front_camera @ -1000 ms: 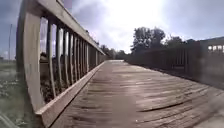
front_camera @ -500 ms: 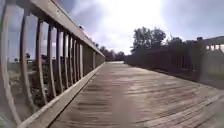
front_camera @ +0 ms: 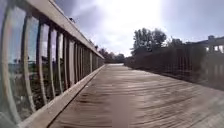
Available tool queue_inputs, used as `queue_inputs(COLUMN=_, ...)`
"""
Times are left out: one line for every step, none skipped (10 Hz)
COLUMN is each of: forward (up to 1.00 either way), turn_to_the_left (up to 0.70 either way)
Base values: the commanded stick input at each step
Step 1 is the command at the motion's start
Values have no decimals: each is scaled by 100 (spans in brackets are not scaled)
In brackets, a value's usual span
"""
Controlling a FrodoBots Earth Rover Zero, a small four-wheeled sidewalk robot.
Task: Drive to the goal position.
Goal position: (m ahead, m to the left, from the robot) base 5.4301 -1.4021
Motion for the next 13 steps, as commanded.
queue_inputs(forward=85, turn_to_the_left=-34)
queue_inputs(forward=85, turn_to_the_left=-34)
queue_inputs(forward=85, turn_to_the_left=0)
queue_inputs(forward=85, turn_to_the_left=0)
queue_inputs(forward=85, turn_to_the_left=0)
queue_inputs(forward=85, turn_to_the_left=0)
queue_inputs(forward=85, turn_to_the_left=0)
queue_inputs(forward=85, turn_to_the_left=0)
queue_inputs(forward=85, turn_to_the_left=0)
queue_inputs(forward=85, turn_to_the_left=0)
queue_inputs(forward=85, turn_to_the_left=0)
queue_inputs(forward=85, turn_to_the_left=0)
queue_inputs(forward=85, turn_to_the_left=0)
